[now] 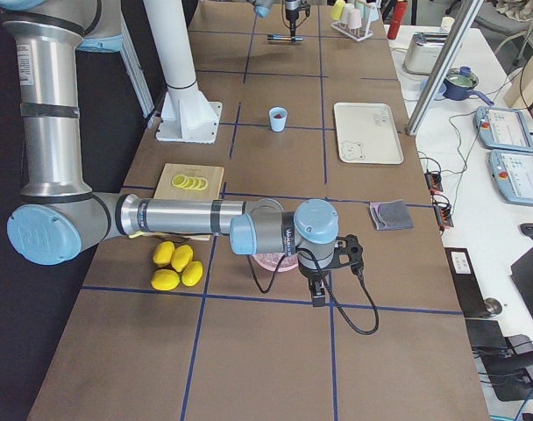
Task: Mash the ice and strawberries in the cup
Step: 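Lower the left gripper and grasp the metal rod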
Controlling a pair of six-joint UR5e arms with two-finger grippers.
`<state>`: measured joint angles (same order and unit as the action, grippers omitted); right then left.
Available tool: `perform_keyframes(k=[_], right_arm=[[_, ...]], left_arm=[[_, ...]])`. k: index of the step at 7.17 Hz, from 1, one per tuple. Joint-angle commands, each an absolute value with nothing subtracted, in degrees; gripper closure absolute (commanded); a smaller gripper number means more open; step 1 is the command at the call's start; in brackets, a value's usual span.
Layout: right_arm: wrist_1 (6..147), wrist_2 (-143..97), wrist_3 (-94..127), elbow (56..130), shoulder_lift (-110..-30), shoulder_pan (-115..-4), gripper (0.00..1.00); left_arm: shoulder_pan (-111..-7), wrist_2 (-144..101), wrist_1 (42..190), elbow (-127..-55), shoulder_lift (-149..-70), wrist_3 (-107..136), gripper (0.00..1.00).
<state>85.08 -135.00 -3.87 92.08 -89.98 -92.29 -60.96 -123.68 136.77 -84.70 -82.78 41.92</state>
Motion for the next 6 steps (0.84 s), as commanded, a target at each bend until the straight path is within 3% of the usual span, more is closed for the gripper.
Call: perform_keyframes(k=[1, 4, 6], right_arm=[[85.1, -135.1, -3.8, 92.4, -89.7, -92.3, 0.00], [85.2, -135.3, -3.4, 93.6, -89.7, -92.3, 0.00], [85.3, -135.5, -3.4, 94.8, -89.7, -92.3, 0.00]], left_arm=[[-63.4, -126.8, 136.4, -94.4, -82.0, 41.8, 1.00], [-65.7, -121.6, 136.5, -106.6, -83.9, 40.3, 1.00], [-63.8, -114.0, 138.7, -109.9, -89.3, 42.5, 1.00]])
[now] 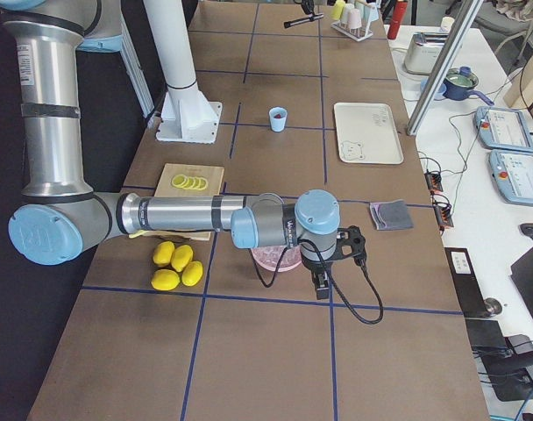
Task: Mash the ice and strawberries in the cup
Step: 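Lift the metal rod with the left gripper and carry it over the cup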
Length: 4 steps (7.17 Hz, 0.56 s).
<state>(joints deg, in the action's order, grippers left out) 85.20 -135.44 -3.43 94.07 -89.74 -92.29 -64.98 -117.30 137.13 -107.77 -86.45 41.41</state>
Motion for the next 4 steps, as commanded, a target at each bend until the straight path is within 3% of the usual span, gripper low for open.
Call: perform_keyframes(k=[1, 4], right_arm=[[85.6, -135.6, -3.4, 94.9, -90.1, -92.3, 0.00], [85.6, -135.8, -3.2, 95.4, -90.5, -92.3, 0.00]], left_arm=[[-61.8, -112.7, 145.4, -110.0, -92.2, 46.3, 1.00], [-45.1, -86.5, 162.6, -109.3, -93.1, 48.0, 1.00]])
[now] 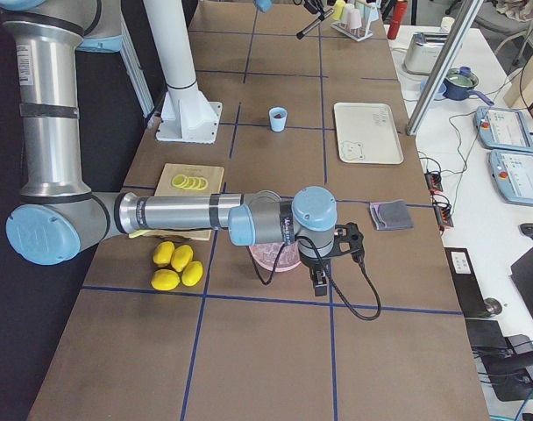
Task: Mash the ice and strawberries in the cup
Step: 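Lift the metal rod with the left gripper and carry it over the cup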
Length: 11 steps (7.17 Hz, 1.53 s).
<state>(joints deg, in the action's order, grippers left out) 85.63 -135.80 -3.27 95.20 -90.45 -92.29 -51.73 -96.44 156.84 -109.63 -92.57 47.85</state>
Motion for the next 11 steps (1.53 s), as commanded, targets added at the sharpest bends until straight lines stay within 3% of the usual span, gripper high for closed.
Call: perform_keyframes(k=[1, 3, 6, 8, 11], right_arm=[[85.7, -135.7, -3.2, 96.3, -90.5, -92.3, 0.00], [85.6, -135.8, -2.6, 96.5, -90.3, -92.3, 0.00], [85.2, -135.7, 0.9, 97.0, -90.1, -92.3, 0.00], [85.2, -135.8, 0.9, 97.1, -90.1, -92.3, 0.00], [85.2, -135.5, 0.9, 96.7, -90.5, -92.3, 0.00]], left_arm=[[-40.4, -80.5, 167.7, -107.2, -93.5, 44.2, 1.00], [-33.1, -71.7, 178.7, -104.3, -95.9, 39.4, 1.00], [-26.1, -66.1, 202.1, -82.3, -112.0, 33.1, 1.00], [-25.8, -65.3, 203.2, -82.3, -112.7, 29.9, 1.00], [-18.2, -59.3, 192.7, -91.6, -115.4, 24.3, 1.00]])
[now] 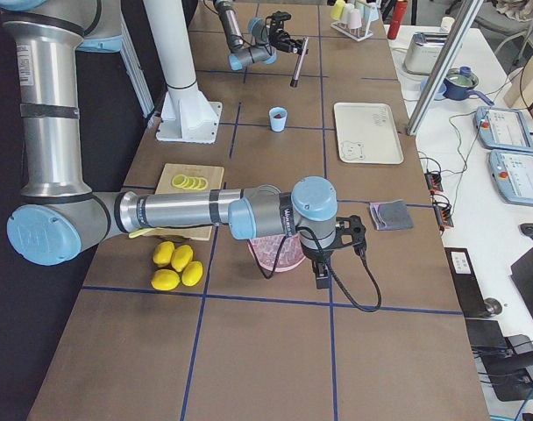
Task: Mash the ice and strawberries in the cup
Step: 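Lift the metal rod with the left gripper and carry it over the cup, then lower the metal rod into the cup and press down on the contents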
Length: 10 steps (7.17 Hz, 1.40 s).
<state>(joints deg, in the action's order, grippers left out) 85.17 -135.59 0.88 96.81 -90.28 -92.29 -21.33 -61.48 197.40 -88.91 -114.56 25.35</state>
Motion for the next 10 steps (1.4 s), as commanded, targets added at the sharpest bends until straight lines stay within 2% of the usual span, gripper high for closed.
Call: perform_keyframes(k=[1, 3, 6, 10], right_arm=[[85.2, -135.5, 0.9, 96.6, -90.6, -92.3, 0.00], [85.3, -135.6, 0.9, 96.4, -90.7, -92.3, 0.00], [85.2, -135.5, 0.8, 95.1, -90.6, -92.3, 0.00], [85.2, -135.7, 0.8, 95.2, -90.6, -92.3, 0.00]], left_arm=[[-16.1, -58.1, 192.4, -91.4, -115.3, 22.3, 1.00], [-12.9, -55.0, 187.7, -91.2, -119.0, 22.1, 1.00], [-12.7, -54.8, 187.4, -89.9, -119.4, 22.4, 1.00], [-12.0, -53.4, 187.9, -85.1, -122.6, 22.9, 1.00]])
